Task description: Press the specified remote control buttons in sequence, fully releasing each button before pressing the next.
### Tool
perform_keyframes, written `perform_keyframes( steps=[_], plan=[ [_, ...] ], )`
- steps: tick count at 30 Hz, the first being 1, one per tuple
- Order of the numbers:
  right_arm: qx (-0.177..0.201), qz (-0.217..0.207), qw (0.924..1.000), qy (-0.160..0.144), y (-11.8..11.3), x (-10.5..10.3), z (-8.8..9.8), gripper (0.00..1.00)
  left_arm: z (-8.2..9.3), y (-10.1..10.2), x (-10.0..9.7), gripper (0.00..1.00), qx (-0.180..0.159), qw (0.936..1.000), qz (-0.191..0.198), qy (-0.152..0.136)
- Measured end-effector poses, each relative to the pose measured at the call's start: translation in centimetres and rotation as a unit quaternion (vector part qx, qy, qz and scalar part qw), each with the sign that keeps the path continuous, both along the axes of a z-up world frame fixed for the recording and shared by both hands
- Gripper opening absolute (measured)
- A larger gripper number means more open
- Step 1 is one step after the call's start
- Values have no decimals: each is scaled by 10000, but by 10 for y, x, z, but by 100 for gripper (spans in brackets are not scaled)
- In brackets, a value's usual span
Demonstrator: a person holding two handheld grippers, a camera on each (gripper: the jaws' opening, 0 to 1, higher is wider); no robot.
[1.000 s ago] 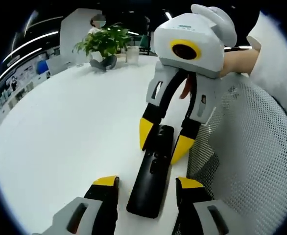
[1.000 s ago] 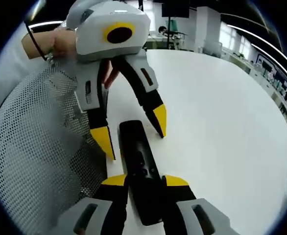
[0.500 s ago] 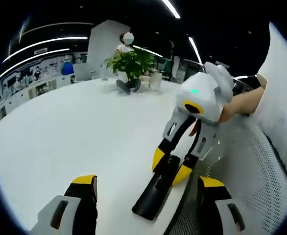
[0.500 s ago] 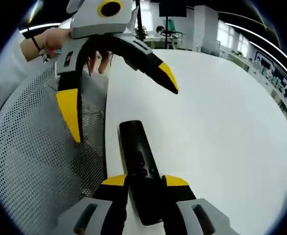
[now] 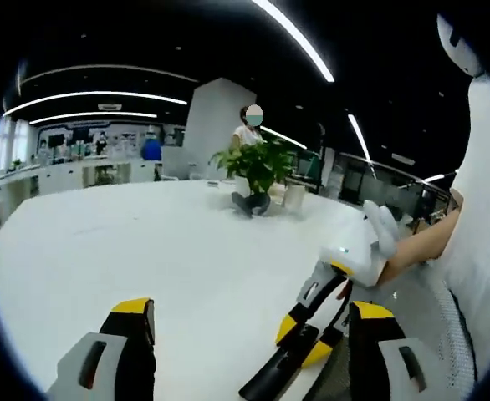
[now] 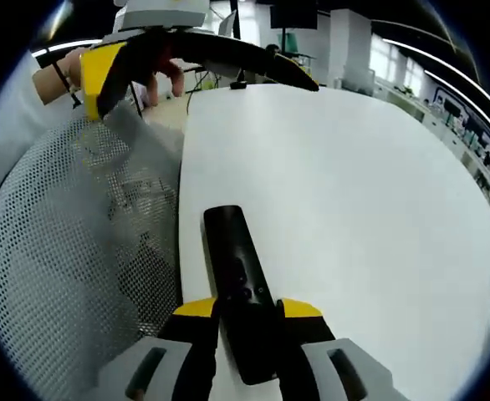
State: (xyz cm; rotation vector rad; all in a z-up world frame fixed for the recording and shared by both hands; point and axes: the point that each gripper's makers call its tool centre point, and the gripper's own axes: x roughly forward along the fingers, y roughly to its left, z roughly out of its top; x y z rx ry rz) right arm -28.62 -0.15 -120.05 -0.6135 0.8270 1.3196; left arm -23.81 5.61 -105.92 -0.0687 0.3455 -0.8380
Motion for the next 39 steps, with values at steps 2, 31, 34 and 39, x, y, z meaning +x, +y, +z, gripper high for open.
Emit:
perform_keyframes(
  steps=[2,31,34,39],
  plan=[
    [-4,1,10000,-4,0,0,0,24,10,3,3,99,-215,9996,166,-80],
    [-93,-81,9999,96,-7,38,0,23,53,34,0,97,-849,9881,1121,-621],
    [-152,-60,9998,75,-9,45,3,23,52,36,-1,97,-864,9879,1139,-601],
    [-189,-101,9997,108,-12,67,3,23,52,37,-1,97,-758,9885,1142,-631]
  ],
)
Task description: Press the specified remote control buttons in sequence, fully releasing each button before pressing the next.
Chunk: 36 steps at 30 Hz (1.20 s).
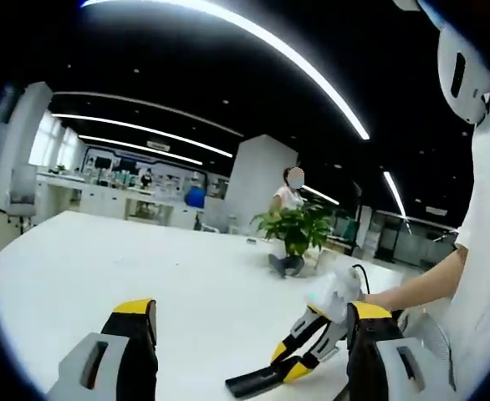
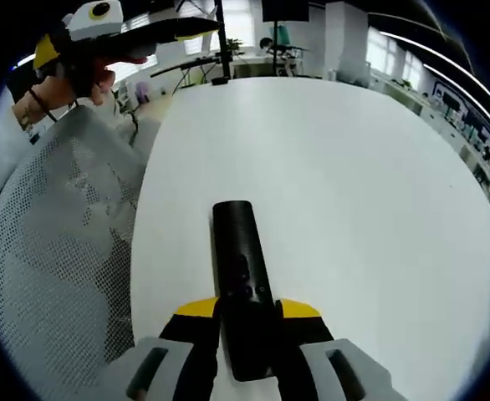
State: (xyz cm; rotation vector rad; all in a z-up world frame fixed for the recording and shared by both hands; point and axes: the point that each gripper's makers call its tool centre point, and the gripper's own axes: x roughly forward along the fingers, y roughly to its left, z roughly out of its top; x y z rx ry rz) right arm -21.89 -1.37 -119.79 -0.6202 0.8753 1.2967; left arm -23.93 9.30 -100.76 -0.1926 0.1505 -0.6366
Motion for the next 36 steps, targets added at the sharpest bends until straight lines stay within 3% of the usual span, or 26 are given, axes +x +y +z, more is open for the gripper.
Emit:
perform_keyframes(
  steps=[12,22,36],
  plan=[
    [-155,-39,9998,-96,-6,47,3,23,-2,1,-3,97,75,10000,-12,12],
    [-363,103,9986,-366,-12,86,3,27,-2,3,-7,98,105,9999,-41,17],
    [-224,-649,9966,-446,-11,118,5,32,-2,-6,-9,97,193,9998,-94,47]
  ],
)
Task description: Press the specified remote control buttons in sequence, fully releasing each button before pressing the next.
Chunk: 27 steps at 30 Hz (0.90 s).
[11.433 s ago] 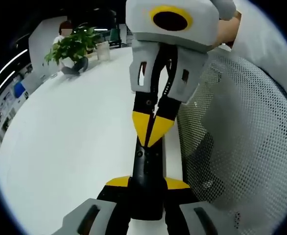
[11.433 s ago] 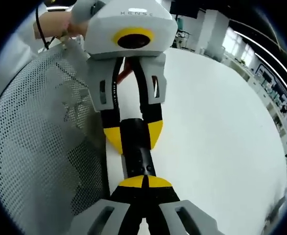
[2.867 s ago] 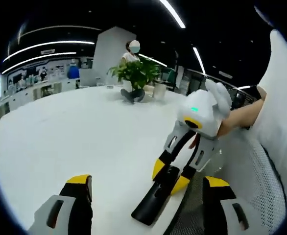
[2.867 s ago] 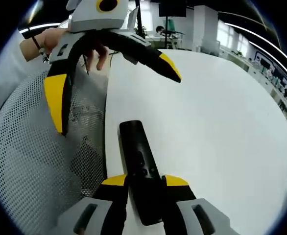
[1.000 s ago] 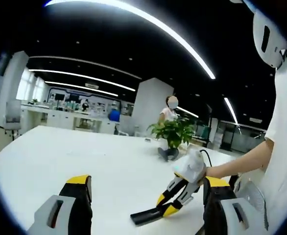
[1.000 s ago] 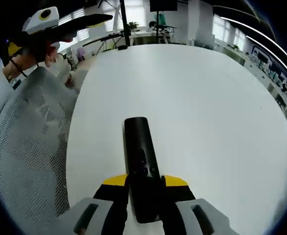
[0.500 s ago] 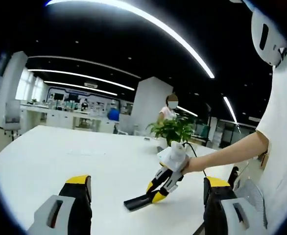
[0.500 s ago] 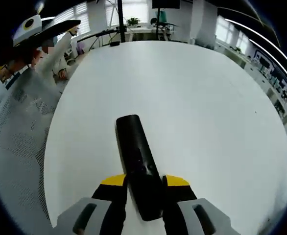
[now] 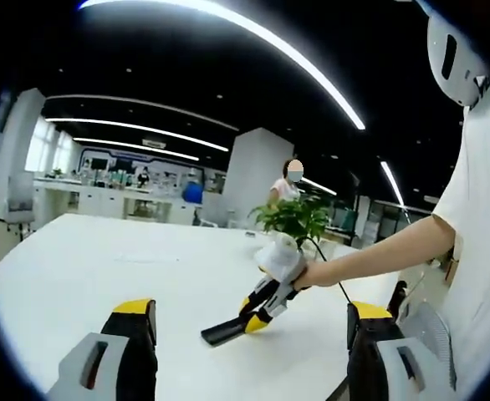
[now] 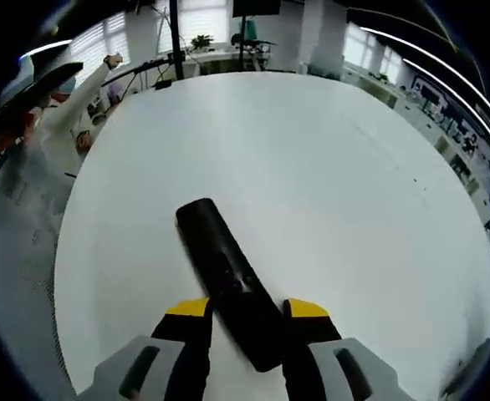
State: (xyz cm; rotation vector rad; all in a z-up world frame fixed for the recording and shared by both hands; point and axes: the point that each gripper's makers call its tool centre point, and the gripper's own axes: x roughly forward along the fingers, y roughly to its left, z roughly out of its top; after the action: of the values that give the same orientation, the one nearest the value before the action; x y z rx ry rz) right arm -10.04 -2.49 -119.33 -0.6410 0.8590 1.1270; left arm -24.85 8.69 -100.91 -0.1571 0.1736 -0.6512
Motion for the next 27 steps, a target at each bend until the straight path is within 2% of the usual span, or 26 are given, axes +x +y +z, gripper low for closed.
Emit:
perform_keyframes(
  steps=[4,10,15,18,20,22,27],
  plan=[
    [31,-256,9996,-107,-3,2,2,33,1,-1,0,97,26,10000,-1,3],
    [676,-941,9932,-82,-3,-1,12,41,3,2,0,97,-7,10000,75,-11],
    [1491,-1692,9742,-13,-9,-8,26,56,1,6,0,97,20,9999,141,19],
    [1960,-2144,9568,-109,-20,-12,39,64,2,9,-2,97,36,9998,193,14],
    [2174,-2407,9457,-191,-28,-17,47,69,3,10,-3,97,22,9997,228,-5],
    [2297,-2584,9380,-249,-37,-26,55,74,3,13,-3,97,6,9997,255,-20],
    [2532,-2803,9252,-369,-52,-48,72,81,0,21,-4,97,-13,9995,308,-46]
  ],
)
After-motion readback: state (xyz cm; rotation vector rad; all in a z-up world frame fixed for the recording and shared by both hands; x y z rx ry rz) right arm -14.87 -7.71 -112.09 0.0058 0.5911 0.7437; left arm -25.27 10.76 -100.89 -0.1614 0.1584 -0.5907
